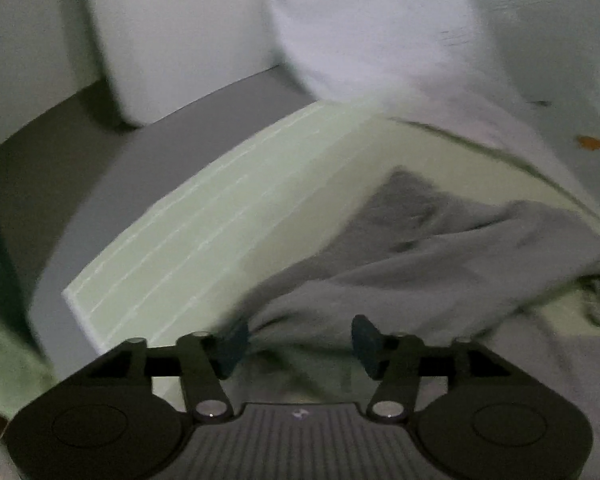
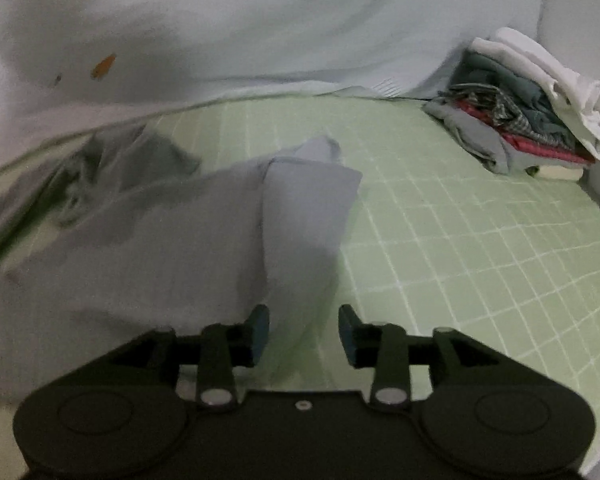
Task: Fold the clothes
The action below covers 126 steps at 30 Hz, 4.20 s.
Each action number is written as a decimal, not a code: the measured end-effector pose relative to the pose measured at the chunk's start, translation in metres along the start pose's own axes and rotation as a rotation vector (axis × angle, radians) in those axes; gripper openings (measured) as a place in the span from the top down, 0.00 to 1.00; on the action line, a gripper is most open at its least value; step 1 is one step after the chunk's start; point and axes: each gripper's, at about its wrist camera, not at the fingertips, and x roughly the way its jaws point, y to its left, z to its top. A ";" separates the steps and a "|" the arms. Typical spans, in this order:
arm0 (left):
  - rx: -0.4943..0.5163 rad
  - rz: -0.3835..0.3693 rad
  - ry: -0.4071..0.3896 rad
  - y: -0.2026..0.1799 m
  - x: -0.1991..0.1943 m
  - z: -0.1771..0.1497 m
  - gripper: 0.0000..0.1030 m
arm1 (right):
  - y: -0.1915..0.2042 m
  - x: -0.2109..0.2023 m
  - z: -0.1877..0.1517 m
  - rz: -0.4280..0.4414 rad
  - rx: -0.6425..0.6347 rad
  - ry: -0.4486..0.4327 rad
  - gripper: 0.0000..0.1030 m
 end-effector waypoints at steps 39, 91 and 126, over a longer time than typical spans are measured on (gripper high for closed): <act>0.235 0.046 0.208 -0.090 0.085 -0.019 0.20 | -0.106 -0.059 0.028 -0.240 0.389 -0.143 0.98; 0.190 -0.024 0.088 -0.122 0.012 -0.037 0.12 | -0.117 0.060 0.027 -0.101 0.125 -0.040 0.99; 0.033 -0.122 0.158 -0.259 0.044 -0.050 0.12 | -0.220 0.076 0.022 -0.006 0.456 0.034 0.19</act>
